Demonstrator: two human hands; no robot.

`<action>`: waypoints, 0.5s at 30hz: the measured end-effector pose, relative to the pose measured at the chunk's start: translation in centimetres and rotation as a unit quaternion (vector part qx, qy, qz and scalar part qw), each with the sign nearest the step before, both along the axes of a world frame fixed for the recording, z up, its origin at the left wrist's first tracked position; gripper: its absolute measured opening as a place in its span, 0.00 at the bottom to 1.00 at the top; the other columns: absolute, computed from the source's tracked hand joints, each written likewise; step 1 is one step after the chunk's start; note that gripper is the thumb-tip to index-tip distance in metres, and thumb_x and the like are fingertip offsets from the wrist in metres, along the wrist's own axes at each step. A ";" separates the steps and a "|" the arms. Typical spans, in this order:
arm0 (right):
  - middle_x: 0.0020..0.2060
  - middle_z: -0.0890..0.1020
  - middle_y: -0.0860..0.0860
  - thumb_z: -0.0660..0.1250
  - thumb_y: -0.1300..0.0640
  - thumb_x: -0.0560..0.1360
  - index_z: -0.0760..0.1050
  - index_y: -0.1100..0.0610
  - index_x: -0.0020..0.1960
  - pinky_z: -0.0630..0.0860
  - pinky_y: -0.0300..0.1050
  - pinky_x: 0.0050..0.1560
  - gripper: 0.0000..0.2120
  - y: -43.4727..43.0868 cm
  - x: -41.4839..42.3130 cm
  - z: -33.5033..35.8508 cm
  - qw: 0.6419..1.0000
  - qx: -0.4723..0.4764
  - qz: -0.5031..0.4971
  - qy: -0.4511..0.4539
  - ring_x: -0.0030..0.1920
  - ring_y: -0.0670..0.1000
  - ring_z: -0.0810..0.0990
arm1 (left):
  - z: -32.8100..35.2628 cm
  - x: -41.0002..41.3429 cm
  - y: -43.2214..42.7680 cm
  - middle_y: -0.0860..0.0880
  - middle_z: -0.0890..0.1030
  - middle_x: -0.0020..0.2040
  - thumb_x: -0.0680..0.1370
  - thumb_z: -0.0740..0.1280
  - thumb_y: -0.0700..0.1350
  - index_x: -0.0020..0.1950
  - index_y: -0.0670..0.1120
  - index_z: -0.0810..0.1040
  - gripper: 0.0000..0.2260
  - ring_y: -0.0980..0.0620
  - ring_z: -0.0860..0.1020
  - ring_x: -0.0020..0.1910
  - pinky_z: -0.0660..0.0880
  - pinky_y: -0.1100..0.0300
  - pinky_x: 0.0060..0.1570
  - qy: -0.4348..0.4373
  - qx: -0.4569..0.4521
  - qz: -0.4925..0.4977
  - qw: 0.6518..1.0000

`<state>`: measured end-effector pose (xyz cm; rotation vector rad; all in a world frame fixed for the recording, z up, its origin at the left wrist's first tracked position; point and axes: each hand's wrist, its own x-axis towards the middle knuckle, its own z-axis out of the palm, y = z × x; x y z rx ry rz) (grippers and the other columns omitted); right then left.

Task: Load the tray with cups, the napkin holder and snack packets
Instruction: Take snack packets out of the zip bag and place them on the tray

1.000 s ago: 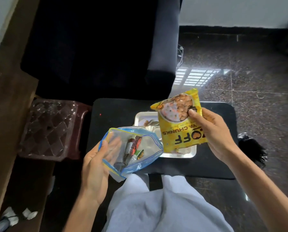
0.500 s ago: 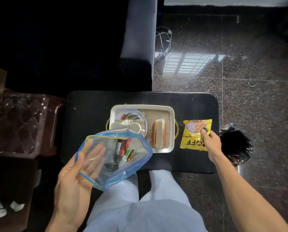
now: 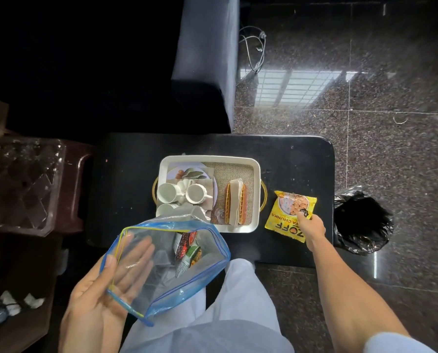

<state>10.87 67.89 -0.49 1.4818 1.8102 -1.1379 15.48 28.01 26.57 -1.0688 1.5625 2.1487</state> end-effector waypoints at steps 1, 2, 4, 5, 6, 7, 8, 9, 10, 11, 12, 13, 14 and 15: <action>0.58 0.82 0.58 0.64 0.48 0.81 0.76 0.60 0.63 0.75 0.51 0.53 0.18 0.2 0.2 0.1 1.000 0.008 0.024 -0.011 0.59 0.58 0.79 | 0.4 -0.2 0.4 0.38 0.80 0.68 0.80 0.66 0.56 0.67 0.48 0.80 0.19 0.38 0.78 0.68 0.79 0.46 0.61 0.008 -0.007 -0.008 1.000; 0.59 0.81 0.59 0.64 0.48 0.80 0.74 0.61 0.64 0.75 0.52 0.55 0.20 0.5 0.5 0.3 0.998 0.016 0.059 -0.027 0.61 0.59 0.77 | 0.7 -0.4 0.7 0.38 0.81 0.67 0.78 0.68 0.56 0.68 0.48 0.80 0.21 0.39 0.79 0.67 0.79 0.46 0.61 0.012 -0.022 -0.018 1.000; 0.63 0.77 0.62 0.65 0.47 0.79 0.70 0.63 0.68 0.74 0.57 0.62 0.24 0.8 1.2 1.3 0.986 0.039 0.148 -0.069 0.65 0.62 0.74 | 1.5 -0.5 1.6 0.38 0.82 0.65 0.79 0.66 0.53 0.68 0.47 0.80 0.20 0.40 0.81 0.65 0.78 0.46 0.61 0.034 -0.028 -0.018 0.999; 0.65 0.75 0.63 0.65 0.48 0.79 0.69 0.63 0.69 0.73 0.58 0.64 0.25 0.8 1.4 2.1 0.978 0.053 0.189 -0.076 0.66 0.64 0.73 | 2.0 -0.7 2.1 0.38 0.82 0.65 0.80 0.63 0.51 0.68 0.47 0.80 0.18 0.41 0.81 0.64 0.77 0.46 0.61 0.040 -0.025 -0.014 0.999; 0.65 0.74 0.63 0.65 0.49 0.79 0.69 0.63 0.70 0.73 0.58 0.64 0.25 0.6 1.5 3.4 0.971 0.070 0.222 -0.060 0.66 0.64 0.73 | 2.4 -0.8 2.5 0.39 0.82 0.64 0.81 0.61 0.50 0.67 0.47 0.80 0.18 0.42 0.82 0.64 0.77 0.46 0.62 0.040 -0.028 -0.011 0.999; 0.65 0.75 0.64 0.65 0.51 0.79 0.70 0.63 0.70 0.73 0.55 0.62 0.24 0.1 1.4 4.9 0.965 0.088 0.248 -0.018 0.65 0.63 0.74 | 2.8 -0.9 2.8 0.39 0.83 0.64 0.81 0.61 0.50 0.66 0.47 0.81 0.18 0.43 0.82 0.64 0.76 0.47 0.63 0.036 -0.032 -0.011 0.999; 0.64 0.77 0.63 0.66 0.53 0.80 0.72 0.63 0.69 0.73 0.52 0.59 0.22 -0.7 1.2 6.7 0.957 0.104 0.265 0.048 0.63 0.62 0.76 | 3.2 -1.1 3.0 0.40 0.83 0.63 0.80 0.61 0.50 0.65 0.46 0.82 0.18 0.43 0.82 0.64 0.76 0.48 0.63 0.029 -0.035 -0.007 0.999; 0.61 0.80 0.60 0.66 0.53 0.80 0.76 0.61 0.66 0.74 0.49 0.56 0.18 -1.8 0.9 9.0 0.949 0.110 0.267 0.129 0.59 0.59 0.79 | 3.6 -1.3 3.3 0.40 0.84 0.63 0.80 0.62 0.50 0.64 0.46 0.82 0.18 0.43 0.82 0.64 0.75 0.49 0.64 0.028 -0.036 0.001 0.999; 0.57 0.83 0.56 0.66 0.54 0.80 0.80 0.59 0.61 0.75 0.44 0.52 0.13 -3.3 0.6 11.7 0.938 0.103 0.254 0.213 0.55 0.54 0.81 | 3.9 -1.5 3.6 0.40 0.84 0.62 0.79 0.63 0.50 0.65 0.45 0.81 0.18 0.44 0.82 0.64 0.75 0.49 0.64 0.032 -0.038 0.005 0.999; 0.52 0.85 0.51 0.67 0.54 0.80 0.81 0.56 0.57 0.75 0.39 0.50 0.09 -5.0 0.3 14.8 0.920 0.086 0.242 0.295 0.51 0.49 0.82 | 4.1 -1.6 3.7 0.40 0.84 0.62 0.79 0.63 0.50 0.66 0.46 0.80 0.18 0.44 0.82 0.64 0.76 0.49 0.64 0.037 -0.041 0.008 0.998; 0.49 0.85 0.47 0.68 0.55 0.79 0.82 0.53 0.53 0.75 0.34 0.48 0.06 -6.7 0.1 18.0 0.892 0.071 0.246 0.373 0.49 0.44 0.82 | 4.3 -1.7 3.7 0.40 0.84 0.62 0.79 0.63 0.50 0.66 0.45 0.79 0.19 0.44 0.82 0.64 0.76 0.49 0.65 0.038 -0.048 0.011 0.998; 0.46 0.84 0.44 0.69 0.56 0.78 0.82 0.52 0.52 0.74 0.29 0.48 0.05 -8.5 0.1 21.2 0.853 0.059 0.267 0.445 0.48 0.41 0.82 | 4.4 -1.8 3.7 0.40 0.84 0.61 0.78 0.64 0.51 0.67 0.45 0.79 0.19 0.44 0.82 0.64 0.76 0.50 0.66 0.040 -0.050 0.012 0.998; 0.46 0.83 0.44 0.69 0.56 0.78 0.82 0.53 0.52 0.74 0.27 0.49 0.04 -10.2 0.1 23.9 0.807 0.044 0.300 0.507 0.48 0.39 0.81 | 4.6 -1.9 3.7 0.41 0.84 0.61 0.78 0.64 0.51 0.67 0.45 0.79 0.20 0.44 0.82 0.64 0.76 0.50 0.67 0.045 -0.049 0.011 0.998; 0.46 0.83 0.44 0.69 0.58 0.78 0.82 0.55 0.52 0.73 0.27 0.50 0.05 -11.8 0.2 26.2 0.758 0.019 0.340 0.556 0.49 0.38 0.81 | 4.7 -1.9 3.7 0.41 0.85 0.61 0.77 0.64 0.51 0.67 0.45 0.79 0.20 0.45 0.82 0.63 0.76 0.50 0.67 0.046 -0.049 0.007 0.998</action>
